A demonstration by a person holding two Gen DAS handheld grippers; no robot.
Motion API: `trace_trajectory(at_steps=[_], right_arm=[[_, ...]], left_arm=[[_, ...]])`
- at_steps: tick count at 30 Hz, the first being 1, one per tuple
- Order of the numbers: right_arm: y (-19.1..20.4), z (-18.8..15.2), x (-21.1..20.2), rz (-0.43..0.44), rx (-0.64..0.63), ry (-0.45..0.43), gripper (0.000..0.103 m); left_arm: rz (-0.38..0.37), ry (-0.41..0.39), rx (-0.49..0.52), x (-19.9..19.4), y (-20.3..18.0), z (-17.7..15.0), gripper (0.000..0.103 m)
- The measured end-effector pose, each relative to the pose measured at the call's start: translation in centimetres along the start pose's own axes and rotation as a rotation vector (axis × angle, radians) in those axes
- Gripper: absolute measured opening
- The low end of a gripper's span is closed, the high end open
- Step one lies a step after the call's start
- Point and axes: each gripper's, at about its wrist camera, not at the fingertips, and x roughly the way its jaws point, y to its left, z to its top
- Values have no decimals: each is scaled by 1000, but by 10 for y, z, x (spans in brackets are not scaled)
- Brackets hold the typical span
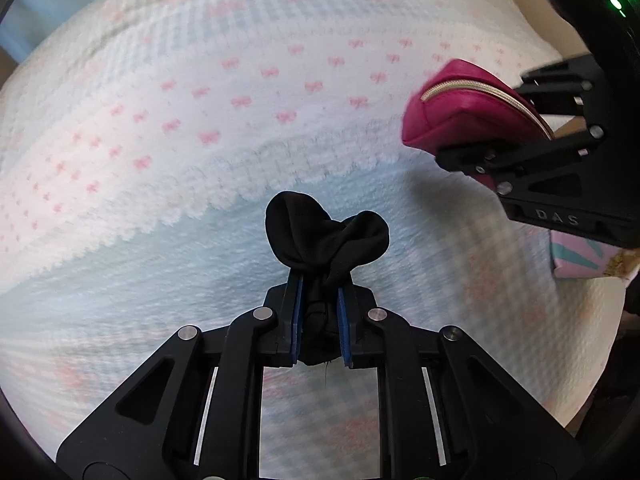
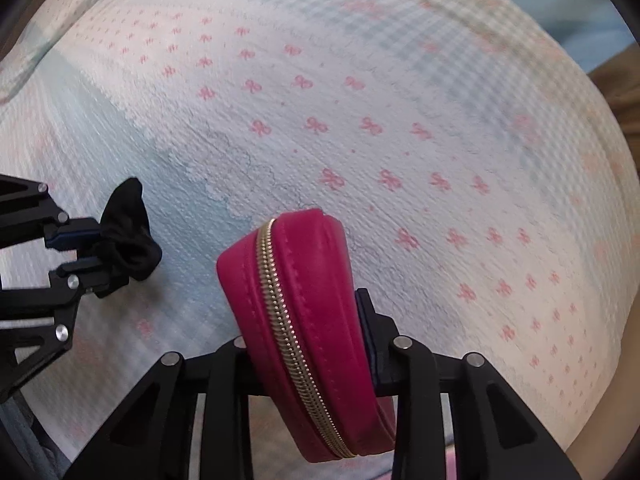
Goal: Organize soft objects
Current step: 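Carry the black sock and magenta pouch with both grippers over the box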
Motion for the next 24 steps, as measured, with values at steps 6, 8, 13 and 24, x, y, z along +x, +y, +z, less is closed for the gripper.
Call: trace_trajectory(at_steps=[6, 8, 13, 24], right_arm=[[-8, -20, -76, -2, 176, -97, 28], [-1, -28, -99, -3, 225, -123, 28], [1, -55, -162, 8, 387, -185, 28], [-12, -137, -277, -14, 690, -367, 28]], left_arm=[[16, -77, 33, -62, -5, 0, 12], [12, -108, 34, -83, -8, 0, 12], [13, -197, 47, -146, -26, -2, 12], [-15, -308, 133, -226, -111, 0, 12]])
